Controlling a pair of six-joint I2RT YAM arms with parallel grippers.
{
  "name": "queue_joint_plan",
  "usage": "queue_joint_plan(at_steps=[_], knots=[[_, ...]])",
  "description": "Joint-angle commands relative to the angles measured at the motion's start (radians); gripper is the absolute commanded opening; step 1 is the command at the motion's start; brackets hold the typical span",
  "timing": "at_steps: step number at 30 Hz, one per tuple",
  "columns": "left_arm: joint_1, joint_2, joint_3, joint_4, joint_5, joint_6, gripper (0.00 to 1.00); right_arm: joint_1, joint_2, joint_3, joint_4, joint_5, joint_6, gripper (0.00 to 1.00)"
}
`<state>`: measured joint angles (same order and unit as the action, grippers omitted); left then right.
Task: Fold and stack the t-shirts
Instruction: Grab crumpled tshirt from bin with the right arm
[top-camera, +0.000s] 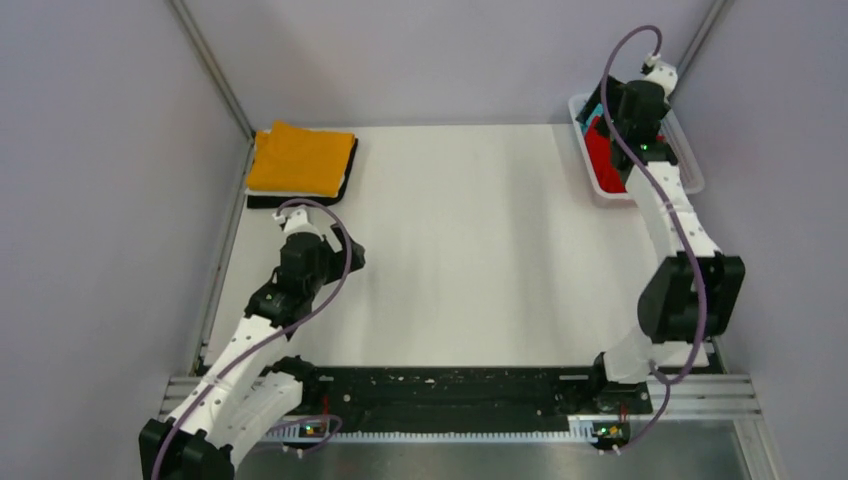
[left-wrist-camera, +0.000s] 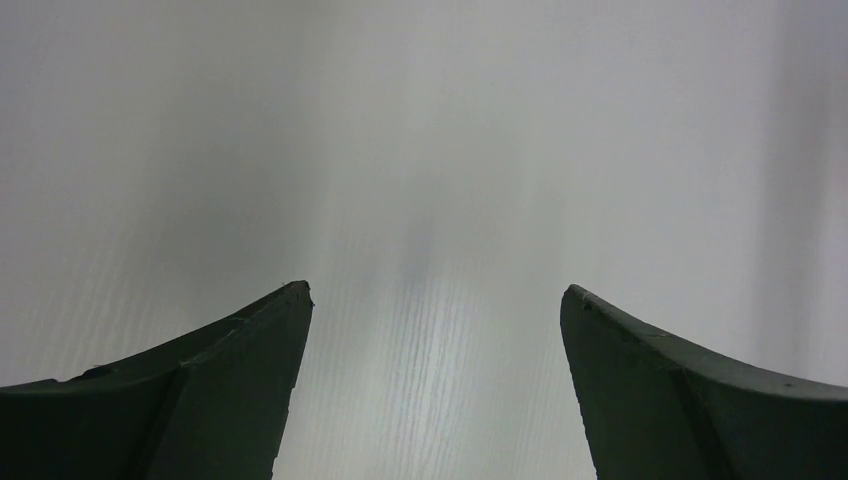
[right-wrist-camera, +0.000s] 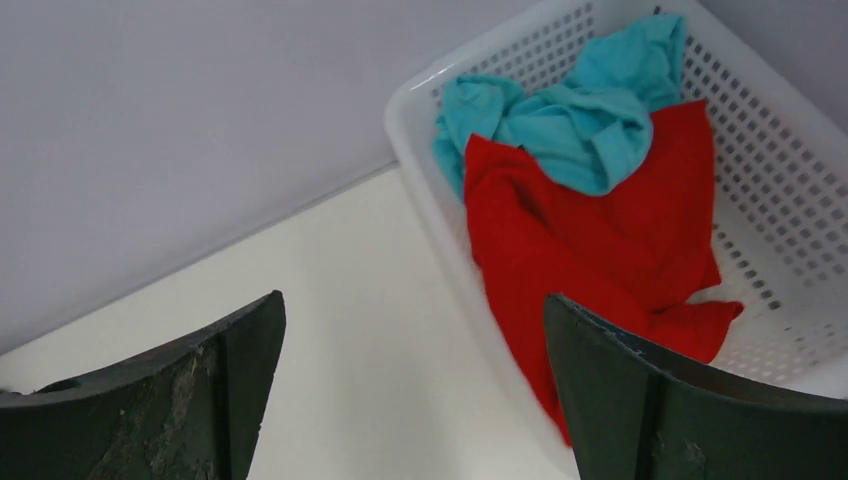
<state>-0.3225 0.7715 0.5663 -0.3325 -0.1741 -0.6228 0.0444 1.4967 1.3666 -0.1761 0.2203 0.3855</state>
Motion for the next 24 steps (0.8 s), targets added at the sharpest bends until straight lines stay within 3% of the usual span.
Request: queue_joint_plan(at_steps=[1,6,13,16,20,23,24], knots=[[-0.002,0.021,0.048,0.044,-0.051,0.040,0.99,-0.105,0.266,0.322,-0.136,-0.026,-0.107,0.97],[-0.003,0.014,0.044,0.040,-0.090,0.053,0.99,-0.140,0.452,0.513,-0.337,0.032,-0.201,0.96],[-0.003,0.022,0.027,0.063,-0.099,0.056,0.99,-0.204,0.556,0.515,-0.390,-0.094,-0.191,0.85],[-0.003,0.033,0.035,0.041,-0.096,0.049,0.99,-0.217,0.589,0.513,-0.380,-0.099,-0.162,0.75],[-0.002,0.024,0.039,0.008,-0.106,0.046,0.99,-0.254,0.616,0.505,-0.351,-0.226,-0.098,0.42],[-0.003,0.008,0.035,-0.001,-0.109,0.039,0.99,-0.269,0.587,0.472,-0.311,-0.312,-0.076,0.06],[-0.003,0.001,0.036,-0.006,-0.105,0.036,0.99,-0.272,0.564,0.461,-0.295,-0.326,-0.069,0.00]])
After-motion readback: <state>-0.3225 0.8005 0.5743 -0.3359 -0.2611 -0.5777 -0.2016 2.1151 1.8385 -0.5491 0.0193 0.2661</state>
